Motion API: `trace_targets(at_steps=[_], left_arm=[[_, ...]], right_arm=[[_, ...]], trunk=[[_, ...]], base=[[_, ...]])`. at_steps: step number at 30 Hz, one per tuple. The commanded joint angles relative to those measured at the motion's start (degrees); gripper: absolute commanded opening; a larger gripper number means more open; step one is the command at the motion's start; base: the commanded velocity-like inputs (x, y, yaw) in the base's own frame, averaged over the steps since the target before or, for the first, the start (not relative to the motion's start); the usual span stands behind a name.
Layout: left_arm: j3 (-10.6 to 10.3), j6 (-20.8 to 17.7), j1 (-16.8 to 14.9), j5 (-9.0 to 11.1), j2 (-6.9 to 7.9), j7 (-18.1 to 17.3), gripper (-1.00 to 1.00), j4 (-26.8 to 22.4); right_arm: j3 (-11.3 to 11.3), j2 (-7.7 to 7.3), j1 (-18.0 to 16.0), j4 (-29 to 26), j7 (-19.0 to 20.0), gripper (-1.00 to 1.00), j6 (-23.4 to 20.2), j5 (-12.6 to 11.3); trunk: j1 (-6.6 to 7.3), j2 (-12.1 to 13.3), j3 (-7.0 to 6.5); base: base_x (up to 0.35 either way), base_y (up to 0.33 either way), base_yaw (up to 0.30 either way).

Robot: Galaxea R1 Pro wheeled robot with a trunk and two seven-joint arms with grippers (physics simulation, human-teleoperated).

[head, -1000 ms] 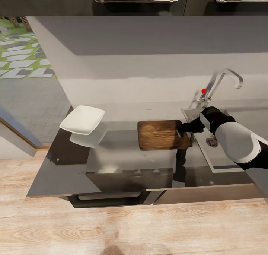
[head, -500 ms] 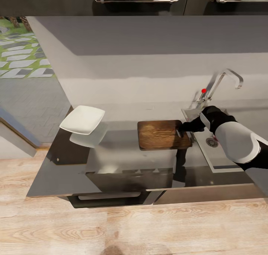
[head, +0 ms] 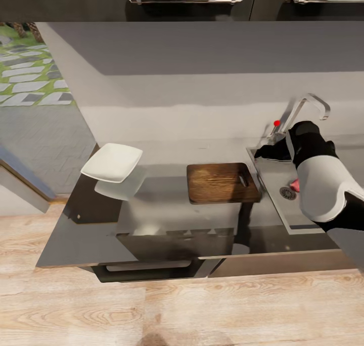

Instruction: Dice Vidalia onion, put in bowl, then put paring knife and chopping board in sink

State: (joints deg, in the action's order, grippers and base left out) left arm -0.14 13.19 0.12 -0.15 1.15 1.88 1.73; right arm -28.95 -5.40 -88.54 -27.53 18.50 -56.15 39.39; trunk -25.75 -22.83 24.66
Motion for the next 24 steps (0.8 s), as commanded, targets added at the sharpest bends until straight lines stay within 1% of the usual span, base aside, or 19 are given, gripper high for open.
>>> trace_targets(at_steps=[1, 5, 7, 12, 16, 24], left_arm=[[0.0, 0.3, 0.0, 0.0, 0.00, 0.1, 1.00, 0.1], [0.0, 0.3, 0.0, 0.0, -0.01, 0.1, 1.00, 0.1], [0.0, 0.3, 0.0, 0.0, -0.01, 0.1, 1.00, 0.1], [0.0, 0.3, 0.0, 0.0, -0.01, 0.1, 1.00, 0.1], [0.0, 0.3, 0.0, 0.0, -0.01, 0.1, 1.00, 0.1], [0.0, 0.3, 0.0, 0.0, -0.01, 0.1, 1.00, 0.1]], right_arm=[[-0.3, 0.29, -0.1, -0.6, 0.5, 1.00, -0.2, 0.7], [-0.2, 1.75, -0.1, -2.3, 0.5, 1.00, -0.5, 0.7], [-0.1, 2.16, -0.1, -2.6, 0.5, 1.00, -0.5, 0.7], [0.0, 2.53, -0.1, -2.8, 0.5, 1.00, -0.5, 0.8], [0.1, 2.58, -0.1, -2.8, 0.5, 1.00, -0.5, 0.8], [0.2, 2.58, -0.1, -2.8, 0.5, 1.00, -0.5, 0.9]], trunk=[[-0.03, -0.1, 0.08], [-0.03, -0.1, 0.08], [-0.03, -0.1, 0.08], [-0.03, -0.1, 0.08], [-0.03, -0.1, 0.08], [-0.03, -0.1, 0.08]], base=[[0.000, 0.000, 0.000], [0.000, 0.000, 0.000], [0.000, 0.000, 0.000], [-0.067, 0.000, 0.000], [-0.254, 0.000, 0.000], [-0.328, 0.000, 0.000]])
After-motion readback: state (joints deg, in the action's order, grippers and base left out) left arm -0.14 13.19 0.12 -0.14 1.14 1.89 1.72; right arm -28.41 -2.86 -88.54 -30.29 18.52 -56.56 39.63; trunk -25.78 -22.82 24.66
